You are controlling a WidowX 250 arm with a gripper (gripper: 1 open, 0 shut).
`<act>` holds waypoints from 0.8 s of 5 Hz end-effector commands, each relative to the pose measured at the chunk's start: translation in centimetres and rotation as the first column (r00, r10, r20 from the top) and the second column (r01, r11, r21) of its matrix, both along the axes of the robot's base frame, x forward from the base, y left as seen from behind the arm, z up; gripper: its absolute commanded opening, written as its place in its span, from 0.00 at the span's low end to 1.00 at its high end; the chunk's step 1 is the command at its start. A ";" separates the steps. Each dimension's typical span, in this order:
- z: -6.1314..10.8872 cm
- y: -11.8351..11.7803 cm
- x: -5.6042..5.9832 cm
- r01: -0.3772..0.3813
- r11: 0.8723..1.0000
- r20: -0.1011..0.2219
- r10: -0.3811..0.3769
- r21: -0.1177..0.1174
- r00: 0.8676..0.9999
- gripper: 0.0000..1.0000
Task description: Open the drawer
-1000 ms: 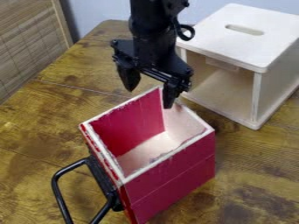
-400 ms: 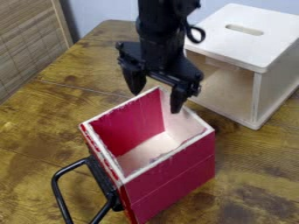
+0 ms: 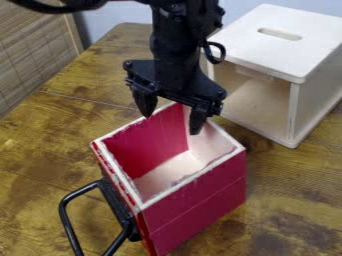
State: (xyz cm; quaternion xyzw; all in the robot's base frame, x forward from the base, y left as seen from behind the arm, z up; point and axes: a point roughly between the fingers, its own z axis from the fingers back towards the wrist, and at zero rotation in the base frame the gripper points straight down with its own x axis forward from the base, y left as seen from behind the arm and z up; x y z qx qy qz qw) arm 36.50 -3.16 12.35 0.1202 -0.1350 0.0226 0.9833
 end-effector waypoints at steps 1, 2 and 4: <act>2.4 -0.7 0.1 0.064 0.998 -0.015 -0.064 -0.007 0.998 1.00; 2.3 -1.2 -0.4 0.095 0.995 -0.068 -0.095 -0.013 0.993 1.00; 1.9 1.8 -1.2 0.123 0.992 -0.097 -0.125 -0.022 0.987 1.00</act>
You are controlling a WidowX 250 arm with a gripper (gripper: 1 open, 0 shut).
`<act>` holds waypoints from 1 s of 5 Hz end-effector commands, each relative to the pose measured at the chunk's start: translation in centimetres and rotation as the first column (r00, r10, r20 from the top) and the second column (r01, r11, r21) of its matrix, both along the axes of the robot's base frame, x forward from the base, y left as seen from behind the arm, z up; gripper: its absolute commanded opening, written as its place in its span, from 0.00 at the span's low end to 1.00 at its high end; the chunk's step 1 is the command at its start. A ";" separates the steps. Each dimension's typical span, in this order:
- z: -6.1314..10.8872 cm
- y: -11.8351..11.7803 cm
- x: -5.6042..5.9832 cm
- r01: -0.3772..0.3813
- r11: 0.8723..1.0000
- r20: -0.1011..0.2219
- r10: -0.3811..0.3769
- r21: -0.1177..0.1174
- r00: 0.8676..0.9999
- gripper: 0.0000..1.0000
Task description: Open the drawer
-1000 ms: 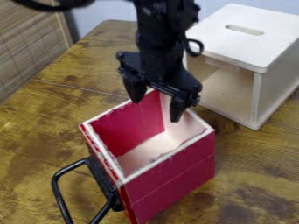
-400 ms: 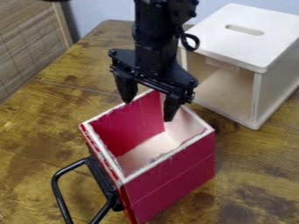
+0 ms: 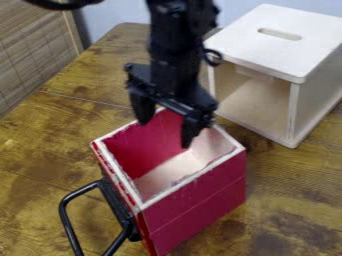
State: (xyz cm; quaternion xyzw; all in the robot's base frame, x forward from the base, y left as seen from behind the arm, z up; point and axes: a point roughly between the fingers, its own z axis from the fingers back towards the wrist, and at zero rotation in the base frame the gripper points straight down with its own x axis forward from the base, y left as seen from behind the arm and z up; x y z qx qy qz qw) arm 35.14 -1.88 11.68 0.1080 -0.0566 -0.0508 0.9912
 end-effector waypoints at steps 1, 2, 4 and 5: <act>3.2 1.7 0.2 -0.024 1.000 0.066 0.025 -0.009 0.998 1.00; 3.8 0.1 -0.3 0.013 1.000 0.069 -0.013 -0.012 0.998 1.00; 5.1 -2.8 -0.8 0.039 0.999 0.078 -0.038 -0.016 0.996 1.00; 5.2 -3.1 -0.2 0.019 1.000 0.082 -0.017 -0.019 0.996 1.00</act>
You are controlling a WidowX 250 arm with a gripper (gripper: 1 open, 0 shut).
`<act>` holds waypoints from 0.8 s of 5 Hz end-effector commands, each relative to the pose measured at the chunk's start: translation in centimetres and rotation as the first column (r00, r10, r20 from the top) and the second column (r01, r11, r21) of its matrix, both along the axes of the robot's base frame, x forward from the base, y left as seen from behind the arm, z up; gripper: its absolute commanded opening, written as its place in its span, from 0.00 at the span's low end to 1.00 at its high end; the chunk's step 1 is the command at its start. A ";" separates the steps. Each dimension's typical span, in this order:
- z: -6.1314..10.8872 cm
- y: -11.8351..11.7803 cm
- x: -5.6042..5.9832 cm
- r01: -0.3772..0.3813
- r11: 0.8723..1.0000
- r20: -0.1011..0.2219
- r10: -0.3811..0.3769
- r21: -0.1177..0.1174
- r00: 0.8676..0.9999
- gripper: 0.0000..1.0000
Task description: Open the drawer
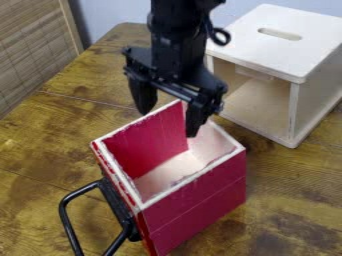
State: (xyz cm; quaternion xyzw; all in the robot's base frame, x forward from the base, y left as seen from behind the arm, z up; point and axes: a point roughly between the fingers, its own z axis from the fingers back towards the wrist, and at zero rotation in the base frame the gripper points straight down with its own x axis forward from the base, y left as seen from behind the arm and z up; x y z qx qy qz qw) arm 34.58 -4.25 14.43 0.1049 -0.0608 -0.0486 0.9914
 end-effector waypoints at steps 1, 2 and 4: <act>1.5 -1.6 1.5 0.022 1.000 0.060 -0.021 -0.013 0.998 1.00; 0.7 -2.4 2.0 0.020 1.000 0.033 -0.019 -0.020 0.999 1.00; -0.3 -1.4 1.9 0.047 0.999 0.014 -0.046 -0.019 0.999 1.00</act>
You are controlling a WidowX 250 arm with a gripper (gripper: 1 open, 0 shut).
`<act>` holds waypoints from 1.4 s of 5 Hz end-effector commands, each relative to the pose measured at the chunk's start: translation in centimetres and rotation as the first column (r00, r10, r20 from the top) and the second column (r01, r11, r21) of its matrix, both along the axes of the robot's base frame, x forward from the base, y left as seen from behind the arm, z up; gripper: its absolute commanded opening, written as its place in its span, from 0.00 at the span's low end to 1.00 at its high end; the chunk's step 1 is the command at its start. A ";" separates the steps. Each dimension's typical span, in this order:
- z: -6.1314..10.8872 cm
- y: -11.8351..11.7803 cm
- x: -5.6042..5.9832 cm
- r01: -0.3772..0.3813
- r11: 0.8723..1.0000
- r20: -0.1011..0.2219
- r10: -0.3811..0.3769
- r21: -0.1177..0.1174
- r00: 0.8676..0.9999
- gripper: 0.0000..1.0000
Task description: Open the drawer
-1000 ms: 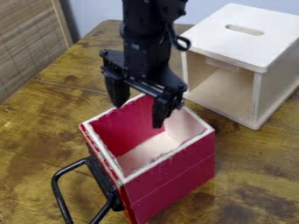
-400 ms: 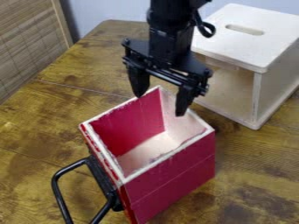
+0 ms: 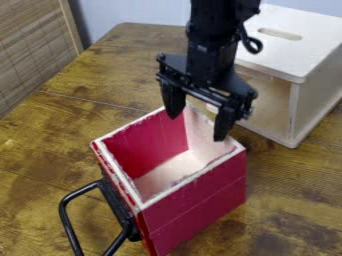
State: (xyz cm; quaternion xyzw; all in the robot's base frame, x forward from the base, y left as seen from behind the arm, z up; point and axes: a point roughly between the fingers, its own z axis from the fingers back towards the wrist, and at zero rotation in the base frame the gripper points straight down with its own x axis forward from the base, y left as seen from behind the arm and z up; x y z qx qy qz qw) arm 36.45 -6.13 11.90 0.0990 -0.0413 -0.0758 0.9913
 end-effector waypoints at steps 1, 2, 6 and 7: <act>1.6 2.7 -0.3 0.013 1.000 0.049 -0.012 -0.010 0.999 1.00; 1.2 5.5 -0.2 -0.049 0.999 0.049 0.049 -0.003 0.998 1.00; 2.8 2.1 -1.1 0.099 0.995 0.059 -0.099 0.011 0.993 1.00; 4.7 3.0 -1.5 0.122 0.992 0.045 -0.123 0.014 0.991 1.00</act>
